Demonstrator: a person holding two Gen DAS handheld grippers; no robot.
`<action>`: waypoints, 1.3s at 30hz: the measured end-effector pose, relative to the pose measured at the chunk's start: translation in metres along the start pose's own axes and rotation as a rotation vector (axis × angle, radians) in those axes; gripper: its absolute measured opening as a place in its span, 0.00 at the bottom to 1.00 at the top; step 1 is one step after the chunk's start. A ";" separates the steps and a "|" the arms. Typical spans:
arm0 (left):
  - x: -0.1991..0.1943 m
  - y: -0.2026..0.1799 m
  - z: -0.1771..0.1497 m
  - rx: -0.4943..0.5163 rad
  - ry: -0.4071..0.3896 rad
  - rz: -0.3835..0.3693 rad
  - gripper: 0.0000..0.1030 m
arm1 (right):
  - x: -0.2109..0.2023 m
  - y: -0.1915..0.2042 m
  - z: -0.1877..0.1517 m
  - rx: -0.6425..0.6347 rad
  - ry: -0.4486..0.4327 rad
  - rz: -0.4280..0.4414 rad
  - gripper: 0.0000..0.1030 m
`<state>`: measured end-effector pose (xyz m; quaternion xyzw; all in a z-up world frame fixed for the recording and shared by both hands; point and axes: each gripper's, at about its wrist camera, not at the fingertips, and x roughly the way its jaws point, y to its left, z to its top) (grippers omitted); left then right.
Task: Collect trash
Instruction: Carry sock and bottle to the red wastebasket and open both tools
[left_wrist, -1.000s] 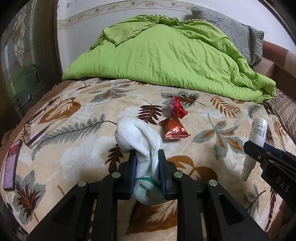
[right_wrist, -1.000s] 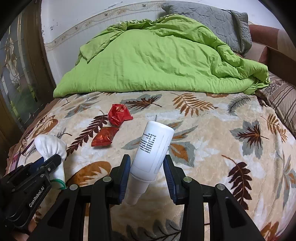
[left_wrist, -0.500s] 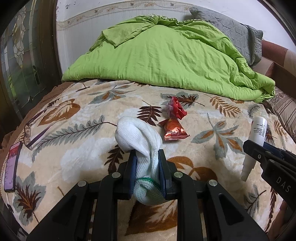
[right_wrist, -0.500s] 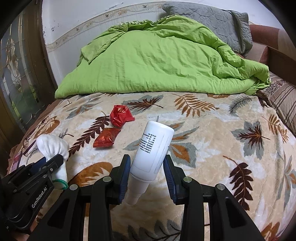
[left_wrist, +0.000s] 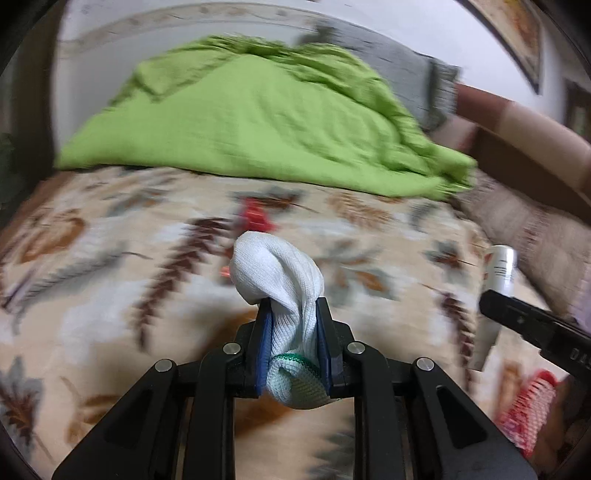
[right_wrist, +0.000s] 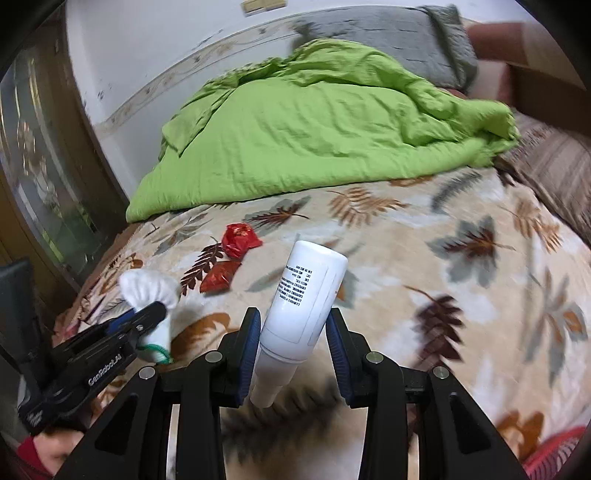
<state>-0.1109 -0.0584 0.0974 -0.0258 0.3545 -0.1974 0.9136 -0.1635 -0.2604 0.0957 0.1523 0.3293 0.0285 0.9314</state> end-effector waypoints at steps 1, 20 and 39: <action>-0.002 -0.011 -0.001 0.012 0.016 -0.039 0.20 | -0.012 -0.009 -0.003 0.017 0.000 -0.004 0.38; -0.023 -0.257 -0.054 0.347 0.298 -0.591 0.20 | -0.190 -0.189 -0.115 0.297 0.044 -0.293 0.38; -0.042 -0.266 -0.054 0.369 0.317 -0.493 0.41 | -0.197 -0.183 -0.108 0.282 -0.011 -0.239 0.48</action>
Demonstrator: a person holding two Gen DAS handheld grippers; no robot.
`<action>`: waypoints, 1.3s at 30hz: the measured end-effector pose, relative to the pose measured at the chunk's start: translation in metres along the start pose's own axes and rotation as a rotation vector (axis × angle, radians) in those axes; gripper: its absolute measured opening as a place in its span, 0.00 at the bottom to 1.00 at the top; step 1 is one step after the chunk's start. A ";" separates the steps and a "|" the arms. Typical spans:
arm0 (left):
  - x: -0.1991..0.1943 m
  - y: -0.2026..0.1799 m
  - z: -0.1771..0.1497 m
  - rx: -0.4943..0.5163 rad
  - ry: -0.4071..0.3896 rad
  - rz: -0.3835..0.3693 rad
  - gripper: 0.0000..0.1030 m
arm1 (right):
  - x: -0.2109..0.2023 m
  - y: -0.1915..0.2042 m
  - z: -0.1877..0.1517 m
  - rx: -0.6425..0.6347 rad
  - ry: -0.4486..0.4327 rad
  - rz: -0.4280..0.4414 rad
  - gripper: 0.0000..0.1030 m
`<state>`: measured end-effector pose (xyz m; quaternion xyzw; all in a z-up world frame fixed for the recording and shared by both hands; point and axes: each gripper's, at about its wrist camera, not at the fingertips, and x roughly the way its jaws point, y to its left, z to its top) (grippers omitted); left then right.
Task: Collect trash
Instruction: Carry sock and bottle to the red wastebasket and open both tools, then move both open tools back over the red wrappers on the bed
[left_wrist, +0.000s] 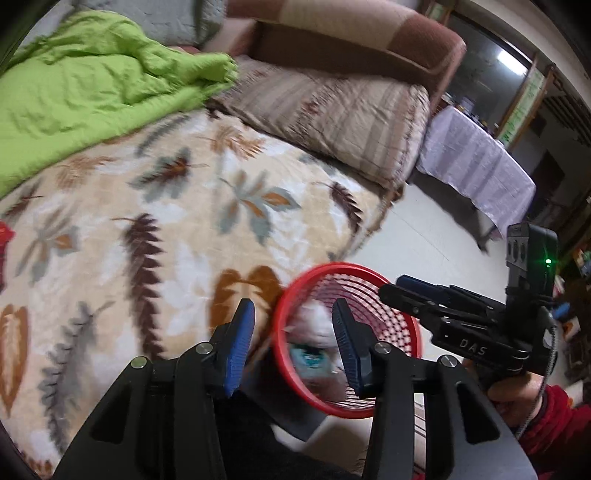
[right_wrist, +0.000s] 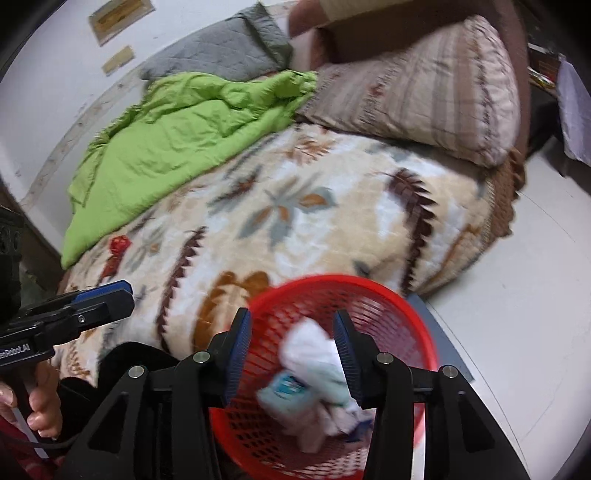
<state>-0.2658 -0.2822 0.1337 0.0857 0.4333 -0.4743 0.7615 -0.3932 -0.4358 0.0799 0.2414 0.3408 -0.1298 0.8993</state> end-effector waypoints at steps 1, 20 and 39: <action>-0.009 0.008 0.000 -0.013 -0.016 0.020 0.42 | 0.001 0.009 0.003 -0.013 0.001 0.018 0.48; -0.121 0.268 -0.031 -0.486 -0.167 0.407 0.60 | 0.111 0.208 0.064 -0.285 0.093 0.299 0.51; 0.000 0.424 0.002 -0.671 0.005 0.535 0.36 | 0.183 0.251 0.096 -0.335 0.169 0.289 0.52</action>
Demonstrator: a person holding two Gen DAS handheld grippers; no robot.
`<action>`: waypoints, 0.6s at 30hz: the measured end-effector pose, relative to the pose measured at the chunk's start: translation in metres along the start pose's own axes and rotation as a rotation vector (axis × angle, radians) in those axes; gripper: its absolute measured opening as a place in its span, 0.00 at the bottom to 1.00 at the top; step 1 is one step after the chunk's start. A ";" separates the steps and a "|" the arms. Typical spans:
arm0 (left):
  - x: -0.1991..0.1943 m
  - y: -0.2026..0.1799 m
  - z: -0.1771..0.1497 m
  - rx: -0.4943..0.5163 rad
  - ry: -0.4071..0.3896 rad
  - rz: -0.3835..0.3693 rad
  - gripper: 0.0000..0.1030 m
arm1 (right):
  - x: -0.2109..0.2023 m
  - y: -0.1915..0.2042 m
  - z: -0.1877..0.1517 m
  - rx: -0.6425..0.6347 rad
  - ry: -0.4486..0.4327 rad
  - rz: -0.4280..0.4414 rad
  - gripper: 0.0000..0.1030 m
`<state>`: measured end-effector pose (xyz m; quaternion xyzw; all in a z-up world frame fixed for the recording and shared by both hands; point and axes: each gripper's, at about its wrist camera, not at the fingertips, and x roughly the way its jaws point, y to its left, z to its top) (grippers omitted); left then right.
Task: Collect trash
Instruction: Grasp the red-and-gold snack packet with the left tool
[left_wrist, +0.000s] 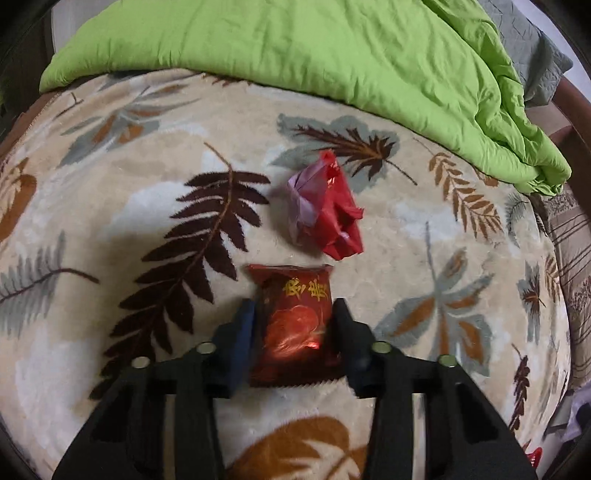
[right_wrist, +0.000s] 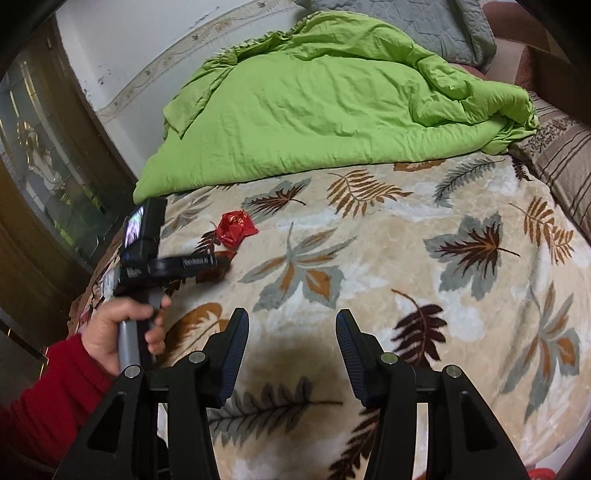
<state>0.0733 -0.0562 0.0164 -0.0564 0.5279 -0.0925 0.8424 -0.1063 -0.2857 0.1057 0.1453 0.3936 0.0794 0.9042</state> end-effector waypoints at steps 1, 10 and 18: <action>-0.002 0.002 -0.003 0.000 -0.022 -0.011 0.36 | 0.007 0.004 0.007 -0.006 0.000 0.010 0.52; -0.050 0.042 -0.037 -0.038 -0.190 0.028 0.34 | 0.099 0.052 0.061 -0.101 0.047 0.093 0.59; -0.062 0.078 -0.043 -0.117 -0.274 0.111 0.34 | 0.202 0.107 0.088 -0.212 0.120 0.076 0.59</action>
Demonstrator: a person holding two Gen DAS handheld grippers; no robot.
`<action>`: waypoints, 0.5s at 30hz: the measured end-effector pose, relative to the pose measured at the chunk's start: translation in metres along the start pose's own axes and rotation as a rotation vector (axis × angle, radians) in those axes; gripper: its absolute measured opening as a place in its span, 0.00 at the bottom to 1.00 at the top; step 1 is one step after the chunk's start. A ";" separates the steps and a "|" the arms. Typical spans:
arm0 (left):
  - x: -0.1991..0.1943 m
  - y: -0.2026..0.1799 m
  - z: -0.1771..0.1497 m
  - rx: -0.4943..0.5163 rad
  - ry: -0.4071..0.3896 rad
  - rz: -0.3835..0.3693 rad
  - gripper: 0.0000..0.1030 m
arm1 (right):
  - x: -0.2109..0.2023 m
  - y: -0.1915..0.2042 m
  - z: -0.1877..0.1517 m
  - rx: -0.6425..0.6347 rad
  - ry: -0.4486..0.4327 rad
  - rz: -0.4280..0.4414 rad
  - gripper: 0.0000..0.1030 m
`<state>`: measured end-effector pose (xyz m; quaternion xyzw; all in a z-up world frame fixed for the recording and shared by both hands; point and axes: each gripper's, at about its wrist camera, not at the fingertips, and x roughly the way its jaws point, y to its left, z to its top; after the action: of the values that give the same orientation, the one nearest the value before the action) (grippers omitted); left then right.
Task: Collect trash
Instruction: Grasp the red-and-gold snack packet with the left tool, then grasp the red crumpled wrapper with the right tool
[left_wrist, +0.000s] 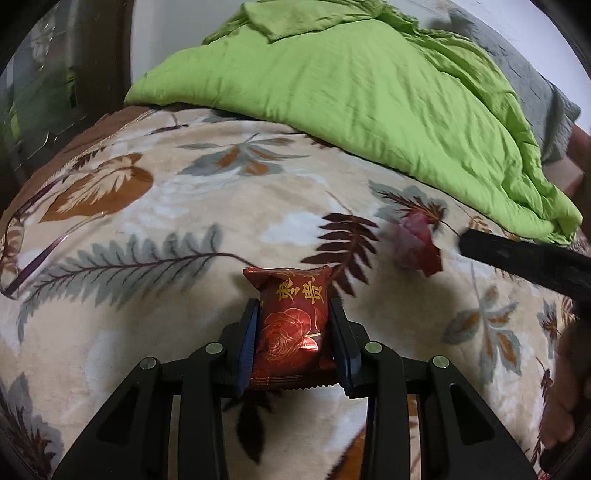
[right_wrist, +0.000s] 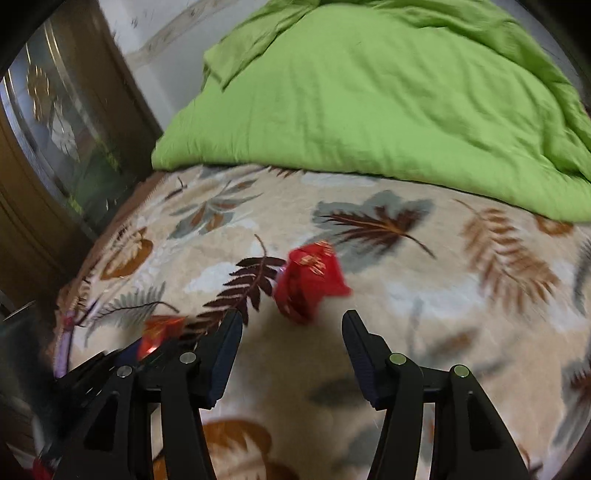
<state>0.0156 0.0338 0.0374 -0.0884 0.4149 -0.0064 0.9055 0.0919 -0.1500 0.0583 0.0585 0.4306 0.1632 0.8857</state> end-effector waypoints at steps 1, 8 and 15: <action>0.002 0.003 0.000 -0.014 0.000 -0.002 0.34 | 0.013 0.002 0.005 -0.003 0.014 -0.009 0.59; 0.008 0.009 -0.001 -0.027 0.008 -0.022 0.34 | 0.056 0.001 0.007 0.006 0.076 -0.032 0.31; -0.006 -0.001 -0.002 0.006 0.001 -0.055 0.34 | 0.007 -0.001 -0.020 0.022 -0.002 -0.036 0.24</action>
<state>0.0103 0.0328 0.0411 -0.0971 0.4127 -0.0325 0.9051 0.0810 -0.1488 0.0404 0.0604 0.4323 0.1424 0.8883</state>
